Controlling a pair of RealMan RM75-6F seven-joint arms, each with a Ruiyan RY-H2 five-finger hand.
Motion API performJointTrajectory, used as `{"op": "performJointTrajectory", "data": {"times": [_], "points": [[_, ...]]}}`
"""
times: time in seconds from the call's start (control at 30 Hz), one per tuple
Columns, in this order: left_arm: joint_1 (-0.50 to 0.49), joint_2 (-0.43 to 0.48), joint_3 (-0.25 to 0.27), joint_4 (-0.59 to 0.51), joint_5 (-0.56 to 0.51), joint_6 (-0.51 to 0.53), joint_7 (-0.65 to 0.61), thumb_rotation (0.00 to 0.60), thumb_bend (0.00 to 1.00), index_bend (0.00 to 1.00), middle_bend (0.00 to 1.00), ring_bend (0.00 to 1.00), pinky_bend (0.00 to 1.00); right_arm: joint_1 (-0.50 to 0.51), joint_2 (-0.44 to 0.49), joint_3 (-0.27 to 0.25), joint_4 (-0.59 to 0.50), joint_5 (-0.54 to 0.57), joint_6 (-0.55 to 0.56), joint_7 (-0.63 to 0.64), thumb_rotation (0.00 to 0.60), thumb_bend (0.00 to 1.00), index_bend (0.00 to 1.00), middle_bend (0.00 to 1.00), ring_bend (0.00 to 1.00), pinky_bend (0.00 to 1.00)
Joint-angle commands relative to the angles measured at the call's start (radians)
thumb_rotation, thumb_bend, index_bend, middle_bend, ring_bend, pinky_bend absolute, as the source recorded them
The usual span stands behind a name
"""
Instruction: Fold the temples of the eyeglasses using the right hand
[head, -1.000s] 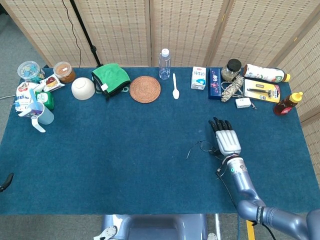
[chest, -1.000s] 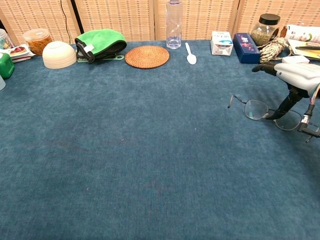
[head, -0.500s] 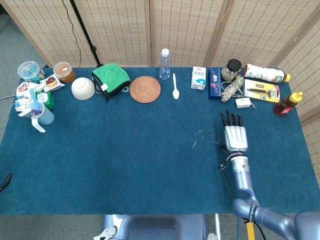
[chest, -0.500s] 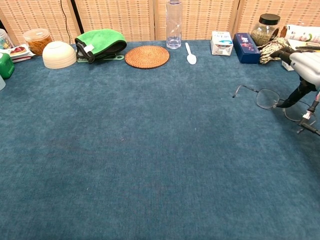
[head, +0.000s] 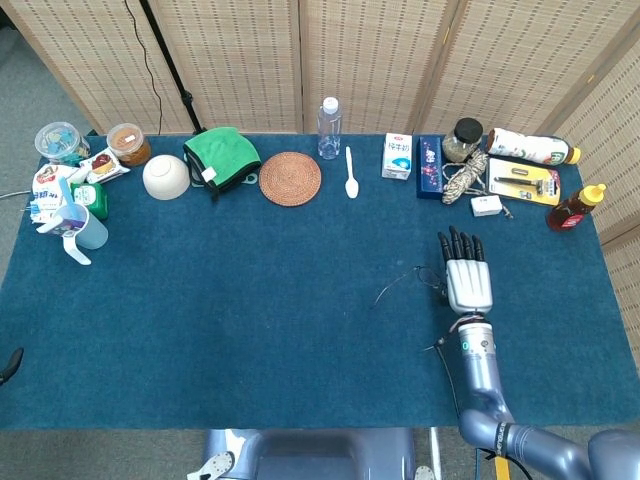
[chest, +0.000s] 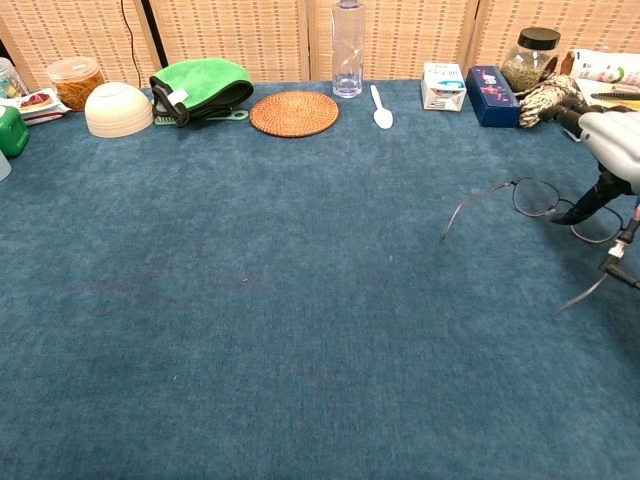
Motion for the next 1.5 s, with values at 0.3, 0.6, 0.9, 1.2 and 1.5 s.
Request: {"op": "performJointTrajectory", "data": {"times": [0.3, 0.6, 0.9, 1.2, 1.5], "points": [[0.01, 0.003, 0.002, 0.014, -0.003, 0.009, -0.019, 0.36, 0.28, 0.12, 0.02, 0.04, 0.0, -0.013, 0.057, -0.002, -0.125, -0.013, -0.032, -0.008, 0.6, 0.09, 0.0, 0.0, 0.0, 0.0], [0.007, -0.003, 0.003, 0.015, 0.0, 0.002, -0.019, 0.36, 0.28, 0.12, 0.02, 0.04, 0.0, -0.008, 0.323, -0.021, -0.412, -0.052, -0.169, 0.063, 0.6, 0.09, 0.07, 0.0, 0.0, 0.0], [0.004, -0.006, 0.003, 0.012, 0.006, -0.001, -0.012, 0.36, 0.28, 0.12, 0.02, 0.04, 0.0, 0.023, 0.514, -0.052, -0.523, -0.027, -0.344, 0.126, 0.6, 0.09, 0.19, 0.0, 0.0, 0.0], [0.008, -0.002, 0.003, 0.009, 0.005, 0.006, -0.007, 0.359, 0.28, 0.12, 0.02, 0.04, 0.0, 0.04, 0.521, -0.085, -0.47, -0.025, -0.388, 0.152, 0.6, 0.09, 0.22, 0.0, 0.0, 0.0], [0.006, -0.001, 0.003, 0.005, 0.008, 0.003, -0.002, 0.361, 0.28, 0.12, 0.02, 0.04, 0.0, 0.054, 0.528, -0.107, -0.443, 0.033, -0.41, 0.121, 0.6, 0.09, 0.18, 0.0, 0.0, 0.0]]}}
